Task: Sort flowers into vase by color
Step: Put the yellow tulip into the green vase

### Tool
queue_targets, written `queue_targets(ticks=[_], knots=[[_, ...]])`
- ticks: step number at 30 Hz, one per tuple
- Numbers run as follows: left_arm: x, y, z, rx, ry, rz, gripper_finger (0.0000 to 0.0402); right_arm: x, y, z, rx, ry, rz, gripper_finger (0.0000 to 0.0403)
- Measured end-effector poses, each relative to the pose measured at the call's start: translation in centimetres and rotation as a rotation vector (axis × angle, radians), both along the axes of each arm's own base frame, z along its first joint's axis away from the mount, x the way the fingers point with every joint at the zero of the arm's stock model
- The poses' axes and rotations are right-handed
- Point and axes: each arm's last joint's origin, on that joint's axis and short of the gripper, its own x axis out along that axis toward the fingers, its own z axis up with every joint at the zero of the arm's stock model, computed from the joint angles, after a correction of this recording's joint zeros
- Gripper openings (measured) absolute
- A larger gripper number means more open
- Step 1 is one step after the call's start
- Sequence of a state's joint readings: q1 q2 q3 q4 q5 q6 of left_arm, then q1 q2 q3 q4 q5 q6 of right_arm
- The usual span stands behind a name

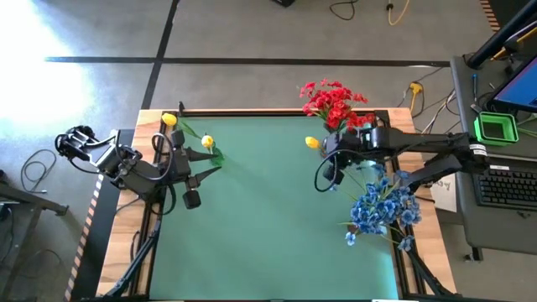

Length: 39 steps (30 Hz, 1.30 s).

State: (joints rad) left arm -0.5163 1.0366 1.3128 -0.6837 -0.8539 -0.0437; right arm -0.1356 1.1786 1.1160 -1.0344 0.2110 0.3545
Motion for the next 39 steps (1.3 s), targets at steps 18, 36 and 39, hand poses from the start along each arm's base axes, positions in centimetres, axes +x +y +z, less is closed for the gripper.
queue_targets(ticks=[18, 36, 39], knots=[[6.0, -3.5, -1.9, -0.037, -0.085, -0.039, 0.0123, 0.9, 1.9, 10.9, -0.313, -0.626, 0.346, 0.0012], [15.1, -8.8, -5.1, 0.021, -0.328, -0.145, 0.0123, 2.3, 9.8, 12.7, -0.235, -0.932, 0.672, 0.0012], [15.6, -9.0, -5.2, 0.016, -0.361, -0.140, 0.0123, 2.3, 11.3, 12.6, -0.223, -0.956, 0.723, 0.0012]])
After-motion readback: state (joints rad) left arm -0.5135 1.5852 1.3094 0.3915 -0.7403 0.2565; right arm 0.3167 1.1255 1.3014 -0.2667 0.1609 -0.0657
